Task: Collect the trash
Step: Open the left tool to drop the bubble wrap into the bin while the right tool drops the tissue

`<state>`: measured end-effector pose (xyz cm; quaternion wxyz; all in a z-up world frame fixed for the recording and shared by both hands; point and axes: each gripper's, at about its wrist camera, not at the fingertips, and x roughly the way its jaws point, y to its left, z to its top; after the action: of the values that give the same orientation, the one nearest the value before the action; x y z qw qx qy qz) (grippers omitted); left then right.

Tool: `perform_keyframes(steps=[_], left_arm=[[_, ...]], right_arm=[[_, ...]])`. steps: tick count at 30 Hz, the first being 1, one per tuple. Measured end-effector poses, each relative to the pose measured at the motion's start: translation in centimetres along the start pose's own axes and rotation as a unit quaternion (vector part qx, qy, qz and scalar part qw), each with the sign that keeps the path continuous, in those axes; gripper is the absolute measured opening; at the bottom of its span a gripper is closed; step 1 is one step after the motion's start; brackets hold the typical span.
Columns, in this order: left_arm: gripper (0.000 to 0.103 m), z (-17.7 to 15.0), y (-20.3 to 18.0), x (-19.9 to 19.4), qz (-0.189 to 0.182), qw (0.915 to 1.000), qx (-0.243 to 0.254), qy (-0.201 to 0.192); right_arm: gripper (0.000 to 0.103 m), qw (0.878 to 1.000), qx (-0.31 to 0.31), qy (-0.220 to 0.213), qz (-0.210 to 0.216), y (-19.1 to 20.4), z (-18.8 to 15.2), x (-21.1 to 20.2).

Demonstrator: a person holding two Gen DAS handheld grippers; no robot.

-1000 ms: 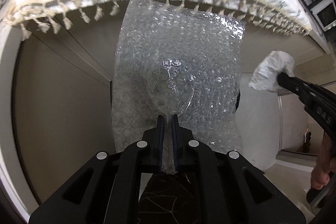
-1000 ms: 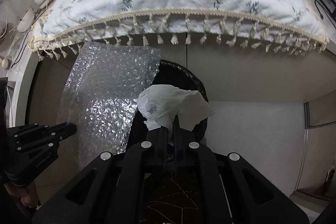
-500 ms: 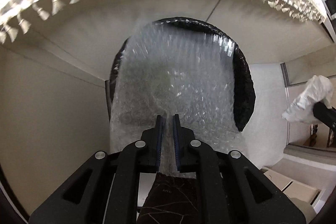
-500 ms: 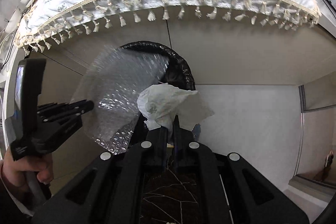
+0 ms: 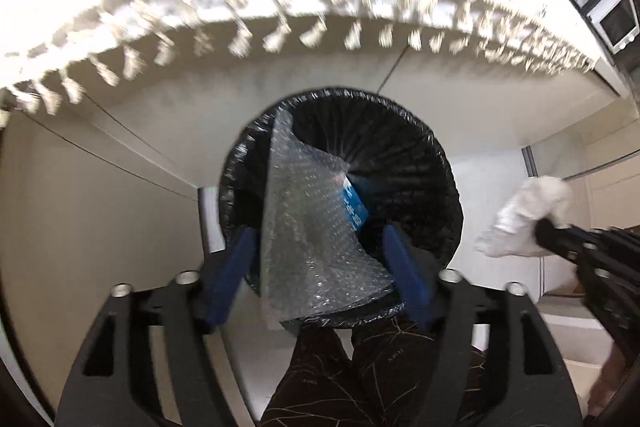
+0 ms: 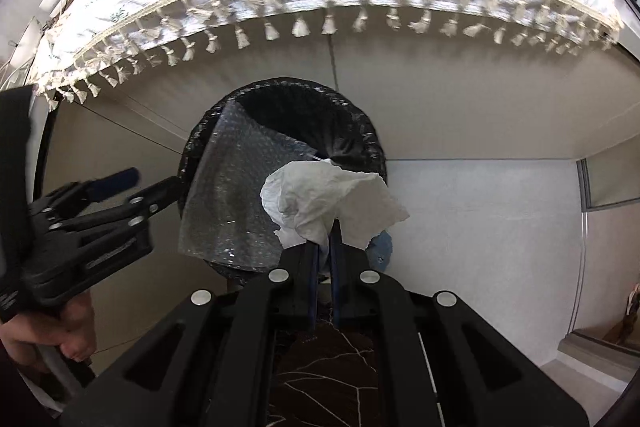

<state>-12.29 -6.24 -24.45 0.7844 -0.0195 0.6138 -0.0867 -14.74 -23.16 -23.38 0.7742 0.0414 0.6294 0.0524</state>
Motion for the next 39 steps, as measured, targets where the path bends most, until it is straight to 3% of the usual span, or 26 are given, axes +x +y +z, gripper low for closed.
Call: perform_keyframes(steps=[5, 12, 19, 21, 22, 27, 32, 35, 39], left_arm=[[0.096, -0.3, 1.6, -3.4, 0.005, 0.9993, -0.011, -0.034], [0.097, -0.9, 4.2, -6.2, 0.017, 0.9977, -0.044, -0.049], [0.097, -1.8, 6.2, -6.5, 0.037, 0.9962, -0.070, -0.038], [0.097, -2.0, 6.5, -6.4, 0.043, 0.9961, -0.068, -0.035], [0.097, -2.1, 6.6, -6.3, 0.044, 0.9962, -0.067, -0.034], [0.097, -2.1, 6.6, -6.3, 0.046, 0.9966, -0.060, -0.032], [0.097, -1.3, 5.9, -7.3, 0.040, 0.9974, -0.045, -0.039], [0.097, -0.7, 5.4, -8.4, 0.034, 0.9975, -0.042, -0.045], [0.097, 0.1, 5.0, -10.3, 0.024, 0.9972, -0.043, -0.056]], right_arm=[[0.004, 1.000, -0.020, 0.003, 0.011, 2.2, 0.5, 1.5], [0.004, 0.999, -0.047, 0.009, 0.021, 4.8, 1.2, 3.3], [0.009, 0.997, -0.063, 0.012, 0.030, 6.1, 1.8, 4.3], [0.021, 0.997, -0.062, 0.013, 0.037, 6.3, 2.0, 4.4], [0.033, 0.997, -0.058, 0.011, 0.041, 6.6, 2.3, 4.5], [0.051, 0.998, -0.045, -0.008, 0.038, 6.2, 2.5, 3.4], [0.078, 0.999, -0.032, -0.034, 0.025, 5.5, 3.0, 0.9], [0.087, 0.998, -0.025, -0.057, 0.008, 5.0, 3.6, -1.2], [0.092, 0.995, -0.009, -0.095, -0.011, 4.0, 4.5, -4.6]])
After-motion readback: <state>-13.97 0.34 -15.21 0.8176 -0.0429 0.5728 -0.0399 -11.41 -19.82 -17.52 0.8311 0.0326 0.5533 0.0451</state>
